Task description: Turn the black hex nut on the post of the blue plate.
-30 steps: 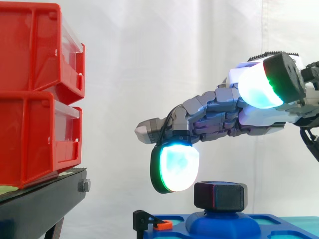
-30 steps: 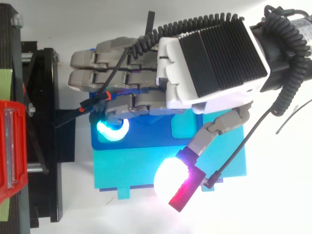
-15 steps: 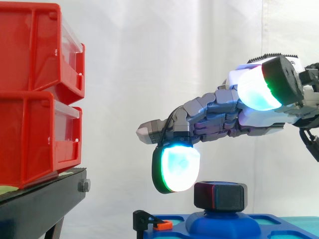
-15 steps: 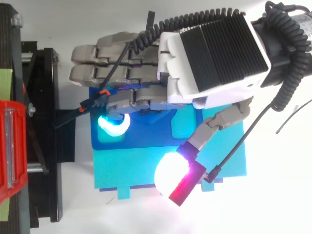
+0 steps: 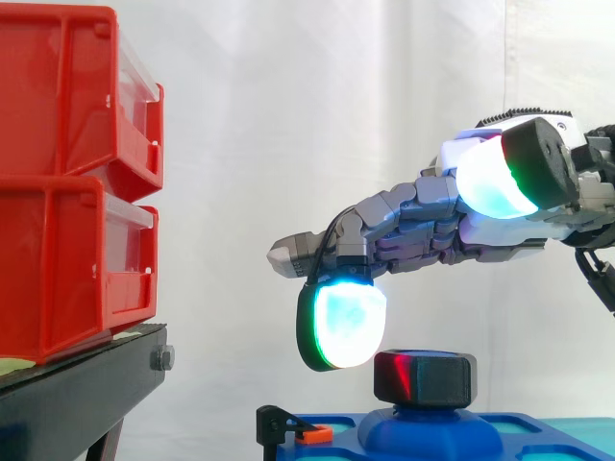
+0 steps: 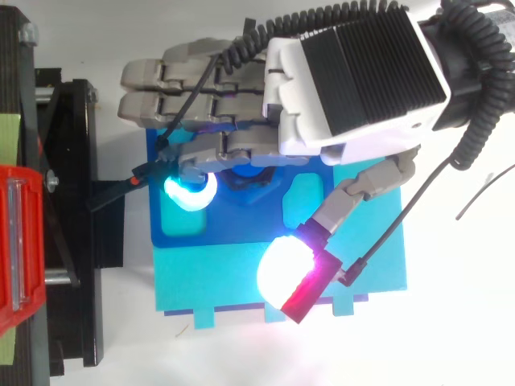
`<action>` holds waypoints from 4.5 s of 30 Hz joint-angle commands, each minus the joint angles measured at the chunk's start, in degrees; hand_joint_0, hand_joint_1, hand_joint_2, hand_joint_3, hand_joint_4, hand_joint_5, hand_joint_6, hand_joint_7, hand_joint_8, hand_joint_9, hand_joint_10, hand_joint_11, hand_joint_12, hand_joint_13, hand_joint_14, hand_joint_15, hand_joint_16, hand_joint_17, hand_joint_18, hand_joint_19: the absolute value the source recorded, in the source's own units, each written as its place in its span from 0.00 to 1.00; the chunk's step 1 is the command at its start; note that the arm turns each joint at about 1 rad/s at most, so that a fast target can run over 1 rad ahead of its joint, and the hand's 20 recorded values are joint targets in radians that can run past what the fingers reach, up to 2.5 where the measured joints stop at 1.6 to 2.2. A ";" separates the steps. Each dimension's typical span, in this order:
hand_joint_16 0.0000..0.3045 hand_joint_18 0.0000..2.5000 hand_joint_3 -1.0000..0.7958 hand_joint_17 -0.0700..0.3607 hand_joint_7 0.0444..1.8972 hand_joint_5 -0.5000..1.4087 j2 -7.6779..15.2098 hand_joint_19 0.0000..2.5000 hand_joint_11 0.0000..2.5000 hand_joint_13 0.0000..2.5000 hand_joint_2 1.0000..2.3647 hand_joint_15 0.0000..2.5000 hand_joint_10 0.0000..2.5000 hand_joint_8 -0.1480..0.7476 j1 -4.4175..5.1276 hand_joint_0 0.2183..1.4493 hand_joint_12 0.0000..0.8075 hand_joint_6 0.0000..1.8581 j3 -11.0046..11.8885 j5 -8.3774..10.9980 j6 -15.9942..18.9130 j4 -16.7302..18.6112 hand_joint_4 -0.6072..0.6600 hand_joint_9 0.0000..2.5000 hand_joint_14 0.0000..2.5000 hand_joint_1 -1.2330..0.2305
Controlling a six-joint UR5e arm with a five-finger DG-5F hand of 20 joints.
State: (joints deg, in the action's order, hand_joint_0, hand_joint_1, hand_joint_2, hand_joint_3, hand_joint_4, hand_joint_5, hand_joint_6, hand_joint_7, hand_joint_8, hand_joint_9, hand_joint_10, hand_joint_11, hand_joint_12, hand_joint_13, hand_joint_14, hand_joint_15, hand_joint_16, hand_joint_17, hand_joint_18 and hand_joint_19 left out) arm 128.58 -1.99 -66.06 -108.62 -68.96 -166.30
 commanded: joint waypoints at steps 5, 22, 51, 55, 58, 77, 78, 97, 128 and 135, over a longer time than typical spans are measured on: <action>0.18 0.00 0.28 0.46 0.52 0.16 0.00 0.12 0.00 0.00 0.00 0.01 0.00 0.50 -0.38 0.19 0.48 0.27 0.05 -0.10 -0.29 0.19 0.76 0.04 0.00 0.76; 0.18 0.00 0.28 0.46 0.52 0.16 0.00 0.12 0.00 0.00 0.00 0.01 0.00 0.50 -1.26 0.19 0.48 0.27 -0.04 -0.90 -1.08 -0.16 0.76 0.04 0.00 0.76; 0.18 0.00 0.28 0.46 0.53 0.16 0.00 0.12 0.00 0.00 0.00 0.01 0.00 0.50 -3.46 0.19 0.48 0.27 -0.04 -2.39 -2.14 -0.78 0.76 0.04 0.00 0.76; 0.19 0.00 0.28 0.46 0.52 0.16 0.00 0.10 0.00 0.00 0.00 0.00 0.00 0.51 -3.99 0.19 0.48 0.27 -0.04 -2.56 -2.31 -0.86 0.76 0.05 0.00 0.74; 0.19 0.00 0.28 0.46 0.52 0.16 0.00 0.10 0.00 0.00 0.00 0.00 0.00 0.51 -4.51 0.19 0.48 0.27 -0.04 -2.92 -2.40 -0.86 0.76 0.05 0.00 0.74; 0.19 0.00 0.28 0.46 0.52 0.16 -0.09 0.10 0.00 0.00 0.00 0.00 0.00 0.51 -5.74 0.19 0.48 0.27 0.23 -5.03 -2.93 -0.34 0.76 0.05 0.00 0.74; 0.18 0.00 0.28 0.45 0.53 0.16 -0.09 0.11 0.00 0.00 0.00 0.01 0.00 0.50 -5.57 0.19 0.48 0.27 0.23 -4.85 -2.93 -0.25 0.76 0.04 0.00 0.76; 0.18 0.00 0.28 0.45 0.51 0.16 0.00 0.12 0.00 0.00 0.00 0.01 0.00 0.50 -0.47 0.19 0.48 0.27 0.23 -1.42 -1.61 3.97 0.75 0.04 0.00 0.76; 0.18 0.00 0.28 0.45 0.50 0.15 0.00 0.12 0.00 0.00 0.00 0.01 0.00 0.50 0.06 0.19 0.48 0.27 -3.90 1.04 -0.56 6.52 0.74 0.04 0.00 0.76; 0.18 0.00 0.28 0.45 0.50 0.15 0.09 0.11 0.00 0.00 0.00 0.01 0.00 0.50 -0.12 0.19 0.48 0.27 -3.90 1.30 -0.47 6.61 0.74 0.04 0.00 0.75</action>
State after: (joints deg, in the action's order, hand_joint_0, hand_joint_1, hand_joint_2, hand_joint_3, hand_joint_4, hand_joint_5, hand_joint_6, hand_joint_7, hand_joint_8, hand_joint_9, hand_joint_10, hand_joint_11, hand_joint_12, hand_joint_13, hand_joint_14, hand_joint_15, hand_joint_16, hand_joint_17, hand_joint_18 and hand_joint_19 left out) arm 128.63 -2.07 -69.93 -107.35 -69.42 -159.75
